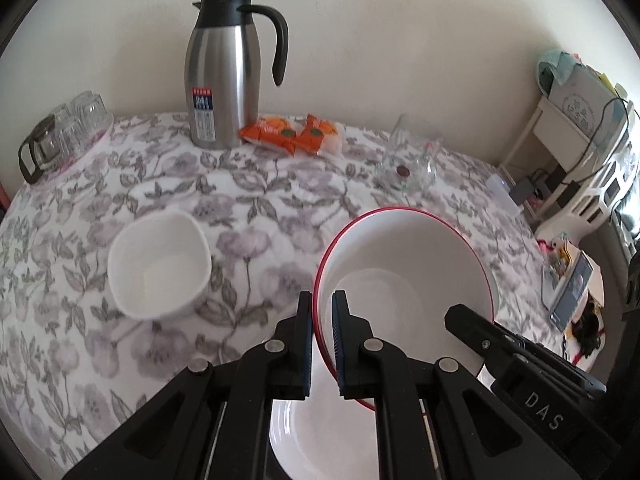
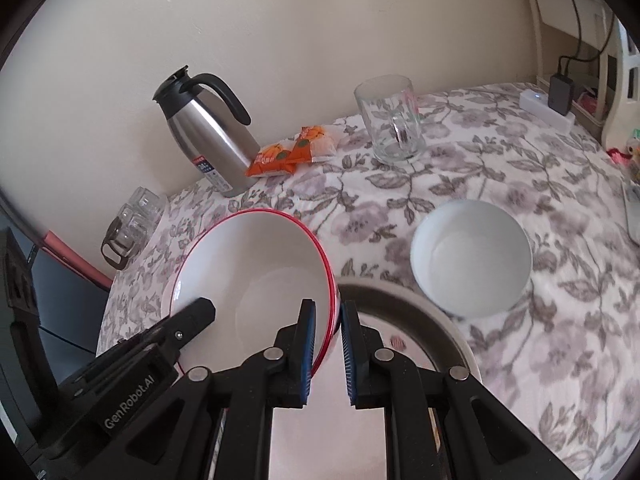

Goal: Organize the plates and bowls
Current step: 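Lift the red-rimmed bowl with both grippers and carry it over the basin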

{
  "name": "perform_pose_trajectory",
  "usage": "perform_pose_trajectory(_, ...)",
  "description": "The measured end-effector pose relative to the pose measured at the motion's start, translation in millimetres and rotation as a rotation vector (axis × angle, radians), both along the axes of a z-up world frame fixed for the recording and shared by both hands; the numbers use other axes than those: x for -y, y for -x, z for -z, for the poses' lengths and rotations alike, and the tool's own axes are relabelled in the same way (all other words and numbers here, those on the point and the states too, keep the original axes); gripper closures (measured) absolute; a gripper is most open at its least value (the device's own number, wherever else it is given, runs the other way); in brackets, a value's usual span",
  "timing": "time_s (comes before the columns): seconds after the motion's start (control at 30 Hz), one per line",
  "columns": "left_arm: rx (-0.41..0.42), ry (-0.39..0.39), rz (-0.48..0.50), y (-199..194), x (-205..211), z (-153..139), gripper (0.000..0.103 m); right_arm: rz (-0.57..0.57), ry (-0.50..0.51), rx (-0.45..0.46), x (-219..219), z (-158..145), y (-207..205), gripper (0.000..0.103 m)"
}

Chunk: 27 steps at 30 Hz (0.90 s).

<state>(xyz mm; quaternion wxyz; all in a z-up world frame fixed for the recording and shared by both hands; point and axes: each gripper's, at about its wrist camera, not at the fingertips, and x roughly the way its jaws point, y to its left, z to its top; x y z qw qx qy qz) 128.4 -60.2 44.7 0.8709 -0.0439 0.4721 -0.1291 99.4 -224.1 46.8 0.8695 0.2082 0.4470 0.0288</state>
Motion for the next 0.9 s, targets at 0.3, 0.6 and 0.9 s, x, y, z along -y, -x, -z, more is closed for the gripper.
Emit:
perform_pose_trajectory(0.3, -0.018, -0.022, 0.014, 21, 0, 6, 0.094, 0.005, -0.031, 0.023, 1, 14, 26, 0.089)
perform_pose_trajectory(0.6, -0.085, -0.029, 0.027, 27, 4, 20, 0.094, 0.001, -0.024, -0.013, 3, 29, 35, 0.089)
perform_pose_trajectory(0.9, -0.130, -0.081, 0.044, 27, 11, 30, 0.094, -0.013, 0.003, -0.063, 1, 40, 37, 0.089)
